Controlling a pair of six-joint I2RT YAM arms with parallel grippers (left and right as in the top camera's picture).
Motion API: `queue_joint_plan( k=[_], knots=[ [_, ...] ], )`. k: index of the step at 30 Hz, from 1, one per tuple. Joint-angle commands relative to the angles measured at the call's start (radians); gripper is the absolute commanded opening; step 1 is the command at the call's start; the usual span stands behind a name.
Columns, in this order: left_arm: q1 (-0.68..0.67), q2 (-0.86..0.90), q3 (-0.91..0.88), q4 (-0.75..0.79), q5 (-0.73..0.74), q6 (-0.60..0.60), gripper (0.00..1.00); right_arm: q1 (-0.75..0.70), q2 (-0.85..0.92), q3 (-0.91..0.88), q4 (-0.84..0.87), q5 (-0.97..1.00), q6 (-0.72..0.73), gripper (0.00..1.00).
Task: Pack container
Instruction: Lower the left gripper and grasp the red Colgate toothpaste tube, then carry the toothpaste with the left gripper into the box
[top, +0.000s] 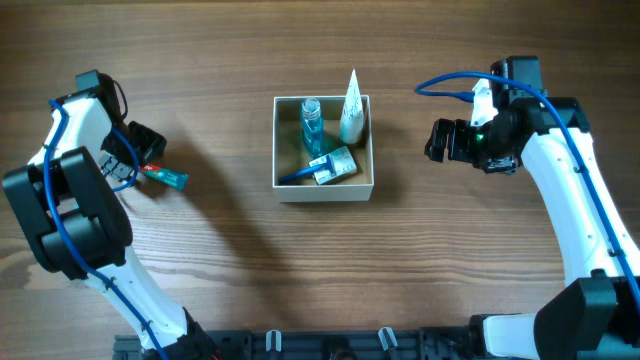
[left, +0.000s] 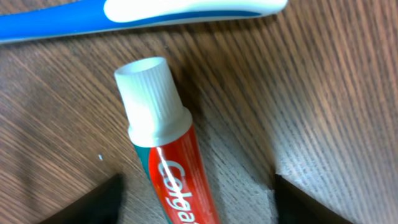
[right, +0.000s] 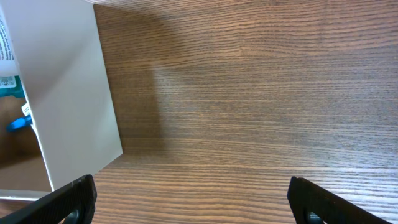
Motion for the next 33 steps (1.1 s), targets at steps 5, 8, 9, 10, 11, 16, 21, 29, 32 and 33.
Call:
queue_joint_plan(
  k=[5,8,9,10,11,16,21,29,32,33],
  knots=[
    [-0.001,0.042,-0.014,-0.010,0.013,0.002,0.22,-0.001,0.007,0.003,-0.005,-0.009,-0.002,1.00],
    [-0.001,0.042,-0.014,-0.019,0.013,0.001,0.13,-0.001,0.007,0.003,-0.005,-0.009,-0.002,1.00],
    [-0.001,0.042,-0.014,-0.019,0.013,0.001,0.09,-0.001,0.007,0.003,-0.005,-0.009,-0.002,1.00],
    [-0.001,0.042,-0.014,-0.021,0.013,0.001,0.07,-0.001,0.007,0.003,-0.005,-0.009,-0.002,1.00],
    [-0.001,0.042,-0.014,-0.023,0.014,0.001,0.05,-0.001,0.007,0.003,-0.005,-0.009,-0.002,1.00],
    [-0.001,0.030,-0.003,-0.047,0.035,0.002,0.04,-0.001,0.007,0.003,-0.005,-0.008,-0.002,1.00],
    [-0.004,-0.013,0.080,-0.132,0.035,0.001,0.04,-0.001,0.007,0.003,-0.005,-0.008,-0.002,1.00],
    [-0.097,-0.220,0.248,-0.243,0.035,0.088,0.04,-0.001,0.007,0.003,0.003,-0.008,-0.002,1.00],
    [-0.220,-0.363,0.249,-0.241,0.035,0.357,0.04,-0.001,0.007,0.003,0.008,-0.008,-0.003,0.99],
    [-0.254,-0.392,0.249,-0.249,0.035,0.416,0.04,-0.001,0.007,0.003,0.009,-0.008,-0.002,1.00]
  ],
)
